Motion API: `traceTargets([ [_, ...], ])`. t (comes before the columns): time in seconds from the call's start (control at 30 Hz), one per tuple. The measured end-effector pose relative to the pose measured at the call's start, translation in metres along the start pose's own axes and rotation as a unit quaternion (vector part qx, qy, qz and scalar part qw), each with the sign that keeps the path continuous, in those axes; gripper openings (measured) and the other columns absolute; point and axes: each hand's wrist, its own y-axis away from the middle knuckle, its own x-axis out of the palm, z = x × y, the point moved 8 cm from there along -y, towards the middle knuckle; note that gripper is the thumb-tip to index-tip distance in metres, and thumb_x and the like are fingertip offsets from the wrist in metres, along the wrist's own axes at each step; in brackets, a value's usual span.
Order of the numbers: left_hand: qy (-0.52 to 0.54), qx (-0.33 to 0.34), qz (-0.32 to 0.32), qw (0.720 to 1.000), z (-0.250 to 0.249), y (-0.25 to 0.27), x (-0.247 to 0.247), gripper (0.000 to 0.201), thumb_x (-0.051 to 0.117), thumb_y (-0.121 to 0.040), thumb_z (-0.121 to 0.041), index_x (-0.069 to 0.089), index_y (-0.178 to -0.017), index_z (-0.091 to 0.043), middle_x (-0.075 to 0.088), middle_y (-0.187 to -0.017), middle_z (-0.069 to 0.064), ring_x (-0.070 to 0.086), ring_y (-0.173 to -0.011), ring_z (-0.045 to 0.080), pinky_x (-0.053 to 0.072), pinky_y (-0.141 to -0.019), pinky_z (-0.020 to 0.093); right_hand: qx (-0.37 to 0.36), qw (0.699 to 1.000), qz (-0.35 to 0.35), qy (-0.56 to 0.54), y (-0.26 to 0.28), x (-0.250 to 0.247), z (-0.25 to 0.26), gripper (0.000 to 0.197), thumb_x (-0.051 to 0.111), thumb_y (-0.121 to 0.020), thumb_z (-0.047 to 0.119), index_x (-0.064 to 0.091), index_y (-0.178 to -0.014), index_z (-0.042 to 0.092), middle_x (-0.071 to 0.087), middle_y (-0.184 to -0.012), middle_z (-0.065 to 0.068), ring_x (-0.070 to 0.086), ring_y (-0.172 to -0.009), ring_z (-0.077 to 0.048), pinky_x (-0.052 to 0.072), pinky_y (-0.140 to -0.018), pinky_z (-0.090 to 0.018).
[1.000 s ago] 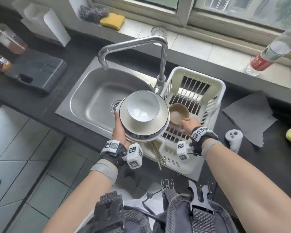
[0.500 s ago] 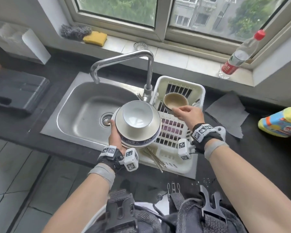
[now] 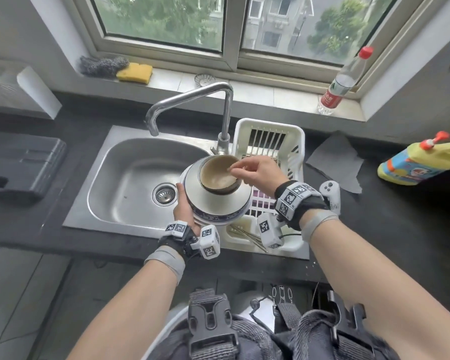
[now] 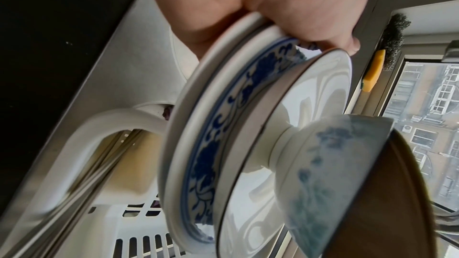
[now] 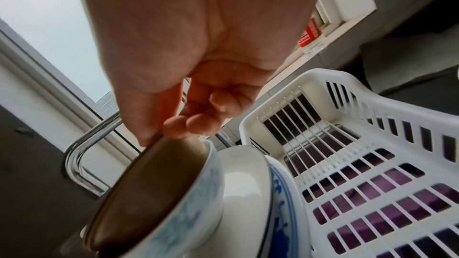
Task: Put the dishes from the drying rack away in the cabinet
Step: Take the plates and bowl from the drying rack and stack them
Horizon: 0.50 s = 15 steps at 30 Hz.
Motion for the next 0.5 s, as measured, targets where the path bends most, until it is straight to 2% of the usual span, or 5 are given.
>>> traceTargets([
  [0.1,0.021,0.001,0.002,1.000,-0.008,0.018,-0.003,0.114,0.073,-0.035,-0.089,0.069,-0.122,-0.015,0.075,-0.116,0.016,0.072,-0.104,0.039,0.053,-0.094,0.063,0.028,0.997,-0.038,-0.061,0.008,-0.008,-0.010,0.028,0.065,-0.094,0.031,0.069,-0.121,0.029,0.064,-0.067,-0.001,0.050,-0.048,-0.003,0.046,-0.048,-0.018],
  [0.23,0.047,0.007,0.025,0.999,-0.015,0.034,-0.008,0.093,0.063,-0.062,-0.085,0.069,-0.123,-0.015,0.076,-0.115,0.016,0.072,-0.106,0.038,0.059,-0.087,0.055,0.161,0.981,-0.093,-0.051,0.025,-0.014,-0.050,0.028,0.062,-0.094,0.034,0.060,-0.119,0.019,0.063,-0.078,0.002,0.055,-0.057,-0.009,0.048,-0.053,-0.021],
  [0.37,0.043,0.005,0.044,0.998,-0.012,0.030,-0.018,0.101,0.066,-0.054,-0.088,0.067,-0.127,-0.018,0.072,-0.123,0.014,0.069,-0.113,0.037,0.053,-0.098,0.058,0.311,0.950,0.029,0.028,0.048,0.019,-0.105,0.037,0.061,-0.092,0.044,0.064,-0.107,0.009,0.065,-0.090,-0.004,0.057,-0.069,-0.015,0.052,-0.060,-0.026],
  [0.43,0.033,-0.002,0.038,0.999,-0.010,0.026,-0.026,0.106,0.069,-0.048,-0.089,0.067,-0.128,-0.019,0.071,-0.125,0.015,0.068,-0.114,0.038,0.051,-0.100,0.060,0.349,0.922,0.125,0.108,0.061,0.041,-0.127,0.045,0.063,-0.088,0.050,0.062,-0.102,0.008,0.064,-0.093,-0.008,0.059,-0.076,-0.020,0.053,-0.068,-0.032],
  [0.5,0.031,-0.014,0.039,0.999,-0.007,0.020,-0.034,0.109,0.071,-0.044,-0.090,0.066,-0.129,-0.021,0.071,-0.126,0.015,0.068,-0.115,0.040,0.048,-0.101,0.063,0.367,0.890,0.198,0.186,0.074,0.060,-0.143,0.052,0.067,-0.081,0.056,0.061,-0.104,0.010,0.061,-0.086,-0.004,0.059,-0.072,-0.019,0.051,-0.067,-0.032],
])
